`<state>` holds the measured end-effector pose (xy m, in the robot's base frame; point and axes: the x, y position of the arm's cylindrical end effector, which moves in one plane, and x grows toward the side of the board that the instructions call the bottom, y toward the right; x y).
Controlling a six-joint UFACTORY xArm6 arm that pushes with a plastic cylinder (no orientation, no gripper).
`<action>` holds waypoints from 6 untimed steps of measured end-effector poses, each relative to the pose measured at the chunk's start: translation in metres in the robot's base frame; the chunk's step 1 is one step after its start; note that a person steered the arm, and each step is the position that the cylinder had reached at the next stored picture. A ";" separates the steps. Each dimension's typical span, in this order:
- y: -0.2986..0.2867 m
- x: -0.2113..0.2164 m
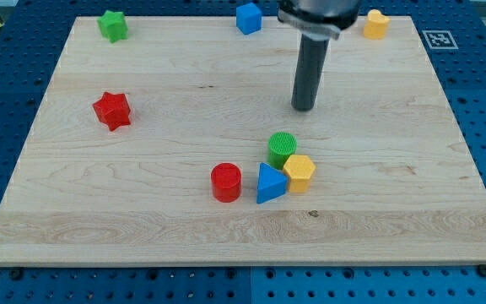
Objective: Place the arm diagonal to the yellow heart
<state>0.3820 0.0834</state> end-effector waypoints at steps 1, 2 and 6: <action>0.009 -0.023; 0.012 -0.054; 0.063 -0.009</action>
<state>0.3728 0.1461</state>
